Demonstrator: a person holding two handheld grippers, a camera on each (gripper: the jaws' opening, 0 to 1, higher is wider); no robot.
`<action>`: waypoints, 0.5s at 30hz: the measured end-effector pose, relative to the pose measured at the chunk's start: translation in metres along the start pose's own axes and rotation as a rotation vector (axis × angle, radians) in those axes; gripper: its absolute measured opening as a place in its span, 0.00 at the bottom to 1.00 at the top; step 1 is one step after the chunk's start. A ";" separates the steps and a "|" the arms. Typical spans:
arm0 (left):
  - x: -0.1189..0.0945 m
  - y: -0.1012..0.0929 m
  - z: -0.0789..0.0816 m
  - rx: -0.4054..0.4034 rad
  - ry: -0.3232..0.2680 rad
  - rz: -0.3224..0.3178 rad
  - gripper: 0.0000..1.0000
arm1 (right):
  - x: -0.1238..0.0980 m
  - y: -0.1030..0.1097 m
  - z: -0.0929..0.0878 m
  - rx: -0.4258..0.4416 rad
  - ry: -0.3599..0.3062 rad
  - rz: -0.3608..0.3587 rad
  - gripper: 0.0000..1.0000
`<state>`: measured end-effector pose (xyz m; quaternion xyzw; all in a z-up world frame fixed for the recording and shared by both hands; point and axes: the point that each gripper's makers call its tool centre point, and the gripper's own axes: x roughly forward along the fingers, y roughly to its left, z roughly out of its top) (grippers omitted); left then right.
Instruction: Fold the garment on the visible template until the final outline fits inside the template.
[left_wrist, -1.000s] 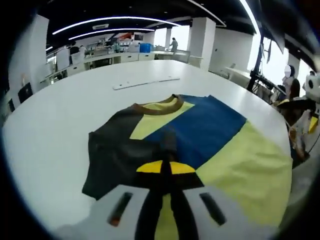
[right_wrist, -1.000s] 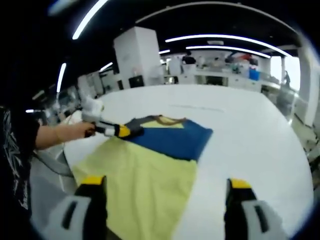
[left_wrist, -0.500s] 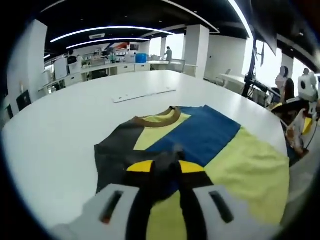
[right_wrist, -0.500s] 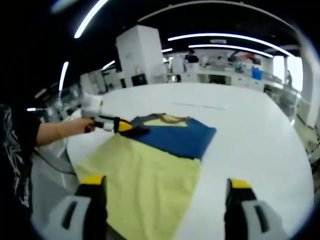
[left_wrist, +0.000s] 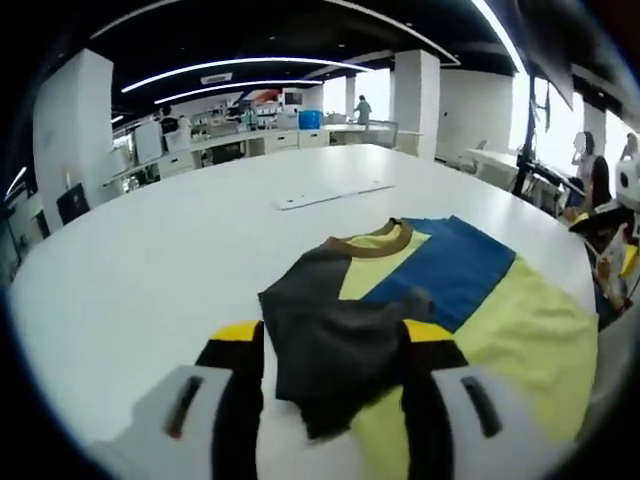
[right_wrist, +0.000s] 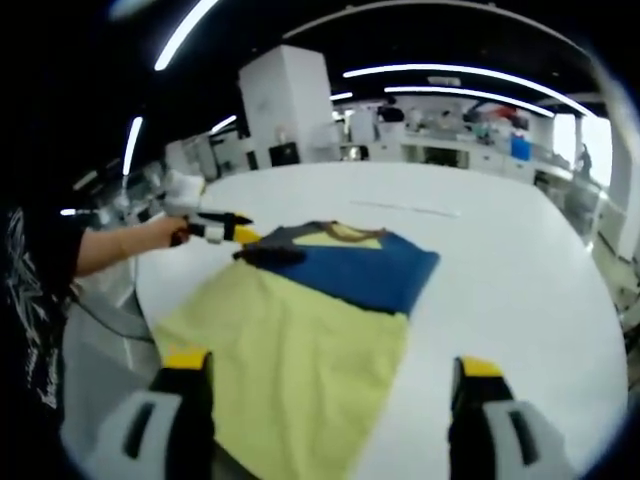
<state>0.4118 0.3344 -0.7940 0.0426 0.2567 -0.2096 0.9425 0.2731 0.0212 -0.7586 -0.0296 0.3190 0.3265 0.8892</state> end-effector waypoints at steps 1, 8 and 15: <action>0.001 0.002 -0.003 -0.028 0.009 -0.003 0.51 | 0.000 0.000 -0.001 0.001 0.002 0.000 0.99; 0.010 0.021 -0.022 -0.091 0.073 0.032 0.43 | -0.001 -0.002 -0.004 0.005 0.012 -0.009 0.99; 0.012 0.023 -0.031 -0.106 0.109 0.038 0.36 | 0.000 -0.001 -0.007 0.013 0.020 -0.014 0.99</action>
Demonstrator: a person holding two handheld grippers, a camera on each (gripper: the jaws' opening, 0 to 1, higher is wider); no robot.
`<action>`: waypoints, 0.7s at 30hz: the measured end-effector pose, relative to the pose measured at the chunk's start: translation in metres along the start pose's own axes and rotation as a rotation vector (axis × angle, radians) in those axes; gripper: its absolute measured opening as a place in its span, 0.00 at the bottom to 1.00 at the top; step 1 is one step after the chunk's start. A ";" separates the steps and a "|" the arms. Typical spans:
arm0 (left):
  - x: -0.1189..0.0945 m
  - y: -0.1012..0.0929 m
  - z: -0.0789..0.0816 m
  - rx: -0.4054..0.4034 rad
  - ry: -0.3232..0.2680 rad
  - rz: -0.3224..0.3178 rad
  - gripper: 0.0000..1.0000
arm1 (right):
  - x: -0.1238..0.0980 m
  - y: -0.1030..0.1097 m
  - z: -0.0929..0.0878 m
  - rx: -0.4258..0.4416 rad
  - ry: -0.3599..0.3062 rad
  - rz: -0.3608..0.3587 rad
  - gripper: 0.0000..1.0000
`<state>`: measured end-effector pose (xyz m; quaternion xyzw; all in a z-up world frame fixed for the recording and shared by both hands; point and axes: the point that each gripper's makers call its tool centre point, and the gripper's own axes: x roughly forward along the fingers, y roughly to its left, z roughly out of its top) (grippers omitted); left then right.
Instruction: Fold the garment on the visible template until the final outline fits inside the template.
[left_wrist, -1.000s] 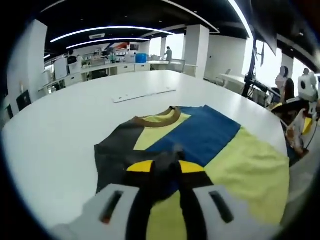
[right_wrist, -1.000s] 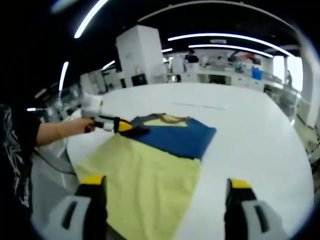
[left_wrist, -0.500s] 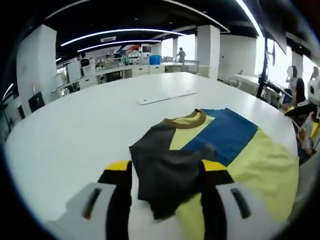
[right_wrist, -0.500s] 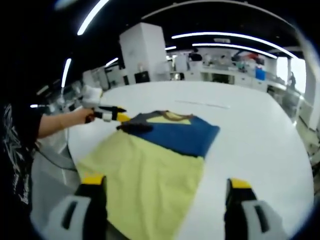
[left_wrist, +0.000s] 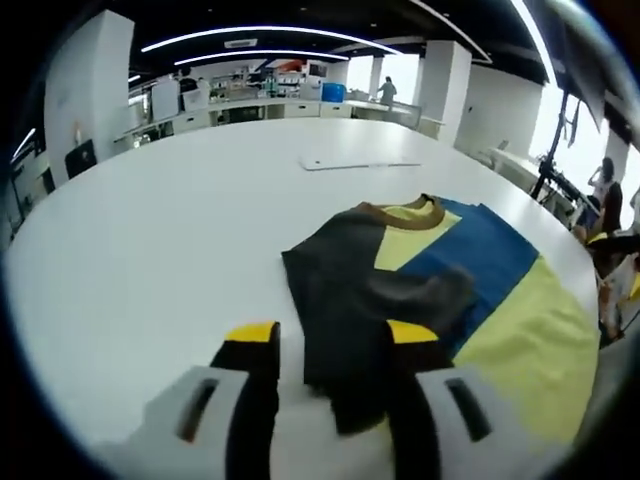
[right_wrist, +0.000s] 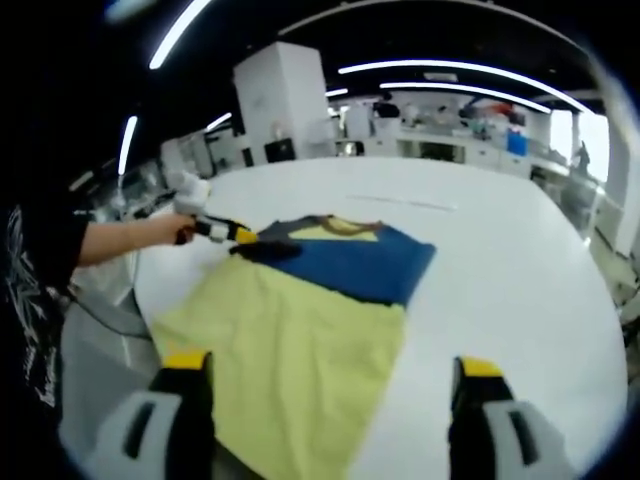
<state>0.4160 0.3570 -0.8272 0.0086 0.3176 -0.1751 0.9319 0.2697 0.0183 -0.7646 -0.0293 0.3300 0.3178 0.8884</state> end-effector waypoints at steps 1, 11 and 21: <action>0.000 0.000 -0.001 -0.002 0.005 0.001 0.34 | 0.000 0.001 -0.001 0.001 0.002 0.001 0.99; 0.008 0.006 -0.009 -0.024 0.041 0.002 0.18 | 0.001 -0.004 -0.007 -0.014 0.032 -0.021 0.99; -0.007 0.000 -0.010 -0.013 0.045 0.044 0.02 | 0.002 -0.006 -0.013 -0.033 0.065 -0.038 0.99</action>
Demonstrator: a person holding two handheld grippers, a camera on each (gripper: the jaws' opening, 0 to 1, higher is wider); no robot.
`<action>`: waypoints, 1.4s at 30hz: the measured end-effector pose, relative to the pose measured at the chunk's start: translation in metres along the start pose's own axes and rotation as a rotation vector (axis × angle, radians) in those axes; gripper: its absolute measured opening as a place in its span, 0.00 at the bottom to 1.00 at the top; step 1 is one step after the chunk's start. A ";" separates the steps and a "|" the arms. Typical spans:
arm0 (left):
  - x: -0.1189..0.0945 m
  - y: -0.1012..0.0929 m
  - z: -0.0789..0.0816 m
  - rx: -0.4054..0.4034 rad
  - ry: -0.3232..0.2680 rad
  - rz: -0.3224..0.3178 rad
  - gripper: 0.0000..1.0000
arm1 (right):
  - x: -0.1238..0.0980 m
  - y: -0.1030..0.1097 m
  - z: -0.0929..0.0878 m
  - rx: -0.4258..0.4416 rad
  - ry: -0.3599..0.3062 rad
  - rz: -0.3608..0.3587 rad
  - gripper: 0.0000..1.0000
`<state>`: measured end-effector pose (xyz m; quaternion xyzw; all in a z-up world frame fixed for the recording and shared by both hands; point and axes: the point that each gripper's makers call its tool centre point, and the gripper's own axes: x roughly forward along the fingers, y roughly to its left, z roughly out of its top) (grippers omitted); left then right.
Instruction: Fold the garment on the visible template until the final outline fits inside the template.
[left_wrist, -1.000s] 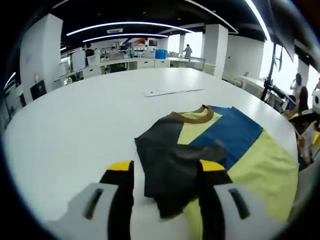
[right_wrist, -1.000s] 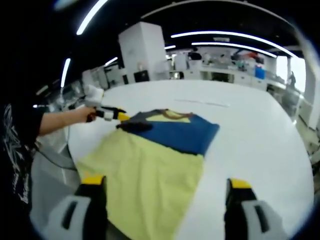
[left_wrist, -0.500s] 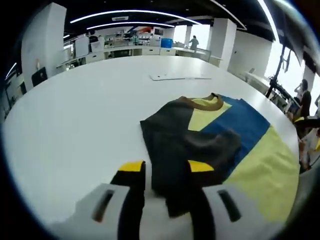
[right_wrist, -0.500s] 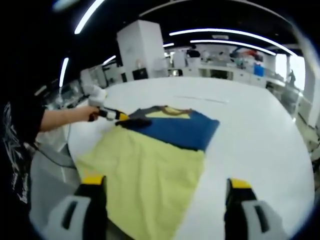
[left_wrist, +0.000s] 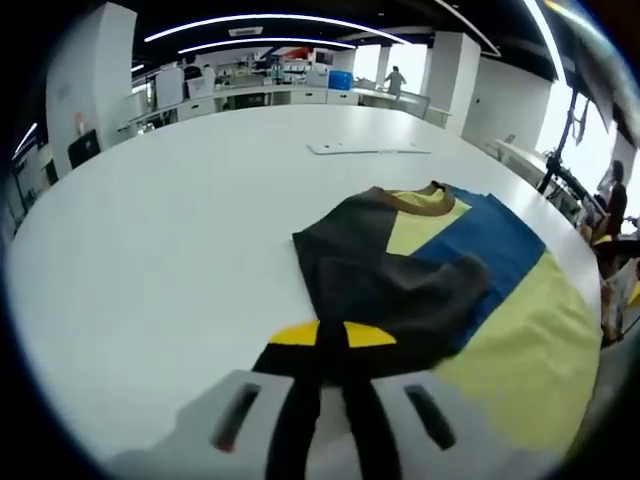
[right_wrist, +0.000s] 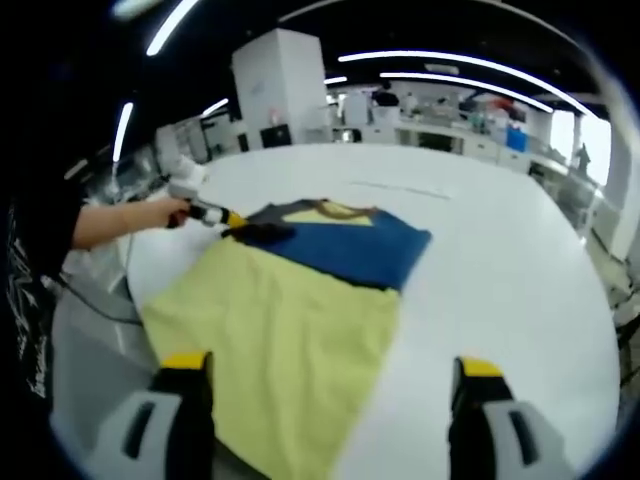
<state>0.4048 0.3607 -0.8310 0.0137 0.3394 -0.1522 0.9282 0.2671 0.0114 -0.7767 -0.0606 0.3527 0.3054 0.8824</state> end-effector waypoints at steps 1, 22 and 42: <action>0.000 0.001 0.000 0.005 -0.002 0.006 0.00 | 0.000 0.000 0.001 0.002 -0.002 0.000 0.99; -0.045 0.033 0.028 0.018 -0.104 0.042 0.00 | -0.002 0.005 0.007 -0.005 -0.022 0.012 0.99; -0.105 0.109 0.003 -0.100 -0.149 0.219 0.00 | 0.000 0.017 0.007 -0.026 -0.010 0.046 0.99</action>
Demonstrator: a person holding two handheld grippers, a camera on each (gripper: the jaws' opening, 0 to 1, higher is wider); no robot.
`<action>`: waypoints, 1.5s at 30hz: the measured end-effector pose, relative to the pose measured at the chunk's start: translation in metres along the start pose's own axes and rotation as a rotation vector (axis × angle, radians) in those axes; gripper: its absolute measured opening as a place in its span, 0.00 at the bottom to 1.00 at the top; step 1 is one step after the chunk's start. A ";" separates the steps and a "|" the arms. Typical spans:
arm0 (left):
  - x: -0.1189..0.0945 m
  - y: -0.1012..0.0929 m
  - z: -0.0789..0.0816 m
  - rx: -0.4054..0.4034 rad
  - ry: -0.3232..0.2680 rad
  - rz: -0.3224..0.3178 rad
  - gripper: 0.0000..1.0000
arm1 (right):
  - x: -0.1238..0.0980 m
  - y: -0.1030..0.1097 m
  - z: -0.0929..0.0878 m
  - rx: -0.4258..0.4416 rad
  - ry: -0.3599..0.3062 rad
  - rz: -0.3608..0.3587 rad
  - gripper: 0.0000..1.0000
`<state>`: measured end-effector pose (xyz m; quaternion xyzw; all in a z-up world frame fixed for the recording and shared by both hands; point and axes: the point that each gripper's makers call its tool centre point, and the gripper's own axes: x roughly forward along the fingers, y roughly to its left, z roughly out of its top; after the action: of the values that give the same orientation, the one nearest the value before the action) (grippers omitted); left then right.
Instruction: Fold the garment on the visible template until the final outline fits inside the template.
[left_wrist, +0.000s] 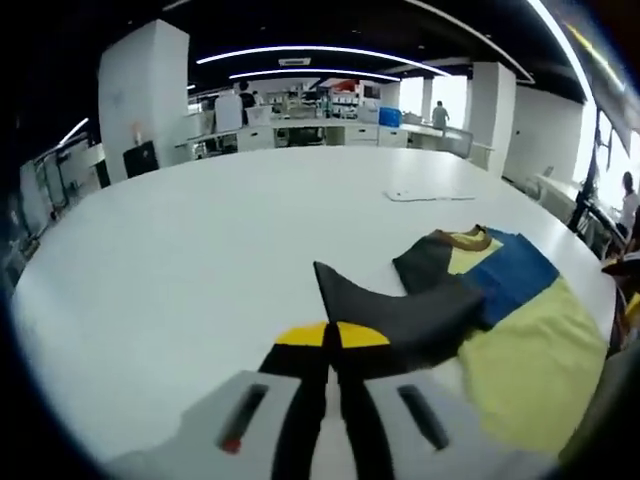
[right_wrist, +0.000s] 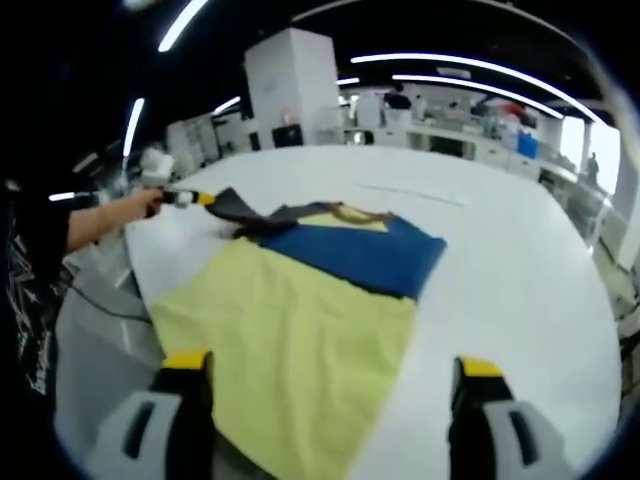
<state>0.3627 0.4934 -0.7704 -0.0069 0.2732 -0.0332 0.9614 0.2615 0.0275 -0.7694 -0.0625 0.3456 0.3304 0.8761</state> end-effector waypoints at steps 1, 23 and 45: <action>-0.004 0.003 -0.001 -0.007 -0.002 0.011 0.00 | 0.000 0.000 0.000 -0.001 0.001 0.000 0.99; -0.039 0.082 -0.038 -0.149 0.030 0.188 0.00 | 0.002 0.006 -0.002 -0.009 0.012 0.024 0.99; -0.067 0.130 -0.068 -0.247 0.042 0.331 0.00 | 0.001 0.005 -0.007 -0.009 0.027 0.015 0.99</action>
<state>0.2782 0.6275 -0.7969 -0.0792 0.2928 0.1586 0.9396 0.2546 0.0296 -0.7744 -0.0681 0.3566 0.3376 0.8685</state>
